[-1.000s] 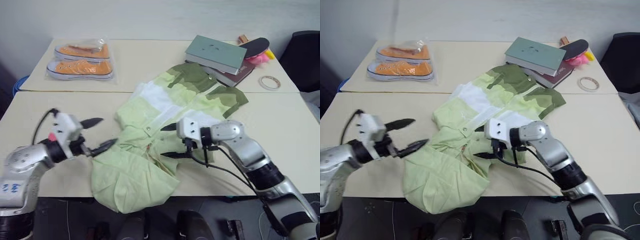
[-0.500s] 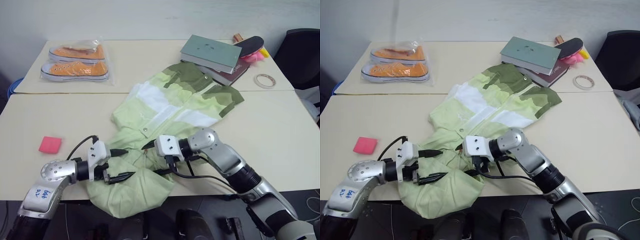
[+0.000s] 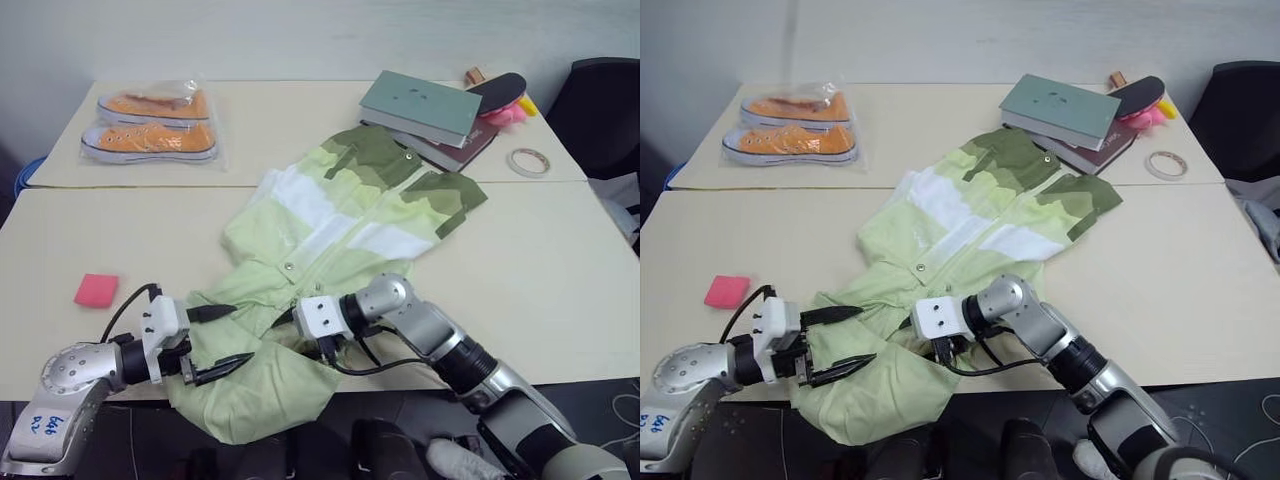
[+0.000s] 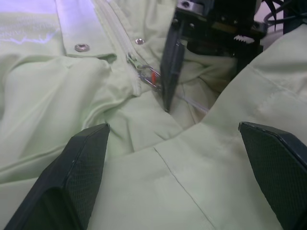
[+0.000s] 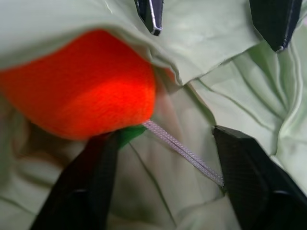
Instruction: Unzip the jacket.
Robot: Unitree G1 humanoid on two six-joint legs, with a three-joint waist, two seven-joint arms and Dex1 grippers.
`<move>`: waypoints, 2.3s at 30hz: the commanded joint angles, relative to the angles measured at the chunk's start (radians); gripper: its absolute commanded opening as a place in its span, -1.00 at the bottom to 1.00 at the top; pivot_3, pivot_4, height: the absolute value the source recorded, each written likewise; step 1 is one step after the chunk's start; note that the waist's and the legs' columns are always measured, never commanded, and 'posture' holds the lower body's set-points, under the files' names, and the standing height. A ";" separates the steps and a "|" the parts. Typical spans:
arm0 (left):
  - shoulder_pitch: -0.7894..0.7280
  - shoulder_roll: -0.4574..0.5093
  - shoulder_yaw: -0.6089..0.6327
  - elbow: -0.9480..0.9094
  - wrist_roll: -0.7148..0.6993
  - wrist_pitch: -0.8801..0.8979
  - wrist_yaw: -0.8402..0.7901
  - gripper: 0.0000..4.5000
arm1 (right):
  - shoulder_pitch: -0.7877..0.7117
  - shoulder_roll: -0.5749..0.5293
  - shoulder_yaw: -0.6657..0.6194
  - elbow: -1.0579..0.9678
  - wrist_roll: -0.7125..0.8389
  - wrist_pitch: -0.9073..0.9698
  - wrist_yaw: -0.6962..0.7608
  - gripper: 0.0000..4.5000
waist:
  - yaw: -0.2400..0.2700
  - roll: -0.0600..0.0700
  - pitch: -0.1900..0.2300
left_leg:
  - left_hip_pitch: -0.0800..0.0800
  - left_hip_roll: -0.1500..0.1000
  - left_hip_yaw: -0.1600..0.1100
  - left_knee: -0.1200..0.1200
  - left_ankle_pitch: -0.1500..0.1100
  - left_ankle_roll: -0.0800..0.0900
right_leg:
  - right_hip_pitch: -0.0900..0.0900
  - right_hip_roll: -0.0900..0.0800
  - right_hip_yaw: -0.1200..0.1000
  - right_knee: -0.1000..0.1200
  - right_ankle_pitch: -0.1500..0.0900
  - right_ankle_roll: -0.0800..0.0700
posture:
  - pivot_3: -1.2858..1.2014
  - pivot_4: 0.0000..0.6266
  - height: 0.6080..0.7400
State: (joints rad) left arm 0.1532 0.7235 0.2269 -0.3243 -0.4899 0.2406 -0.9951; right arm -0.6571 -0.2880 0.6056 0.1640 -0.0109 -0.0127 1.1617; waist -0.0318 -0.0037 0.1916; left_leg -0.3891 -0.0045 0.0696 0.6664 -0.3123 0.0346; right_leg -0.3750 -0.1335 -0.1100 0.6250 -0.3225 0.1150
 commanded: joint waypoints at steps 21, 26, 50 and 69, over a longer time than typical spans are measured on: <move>0.049 -0.023 0.020 -0.085 -0.021 -0.030 0.007 1.00 | 0.021 0.135 -0.450 -0.041 0.147 0.163 -0.476 -0.99 | 0.001 0.000 0.000 | 0.000 0.000 0.000 -0.001 0.000 0.000 | 0.000 0.000 0.001 0.000 0.000 0.000 | 0.03 -0.52 1.00; 0.011 -0.041 -0.012 -0.040 0.019 -0.046 0.034 1.00 | 0.038 0.100 -0.578 -0.109 0.257 0.490 -0.567 -0.99 | 0.007 0.000 0.000 | 0.000 0.000 -0.001 -0.001 0.000 0.000 | 0.000 0.000 0.002 0.000 0.000 0.000 | 0.03 -0.52 1.00; -0.423 -0.318 -0.259 0.133 0.135 0.141 0.421 1.00 | -0.155 -0.125 -0.478 -0.039 0.363 0.598 -0.280 0.99 | 0.006 0.001 0.001 | -0.001 -0.001 0.000 0.000 0.001 0.001 | 0.000 0.003 0.000 0.001 0.000 0.000 | 0.03 -0.52 1.00; -0.244 -0.314 -0.165 -0.068 0.111 -0.010 0.368 1.00 | -0.160 -0.033 -0.611 0.148 0.231 0.100 -0.395 0.99 | 0.012 0.001 0.001 | -0.003 -0.002 -0.004 -0.001 0.002 0.000 | -0.001 0.002 -0.001 0.000 0.000 0.000 | 0.03 -0.52 1.00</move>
State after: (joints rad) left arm -0.0913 0.3924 0.0195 -0.3070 -0.3278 0.2661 -0.5924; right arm -0.8435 -0.2780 0.0247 0.3703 0.2258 0.1457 0.7185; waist -0.0197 -0.0024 0.1923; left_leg -0.3927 -0.0070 0.0659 0.6661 -0.3107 0.0350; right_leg -0.3755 -0.1318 -0.1109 0.6249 -0.3227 0.1148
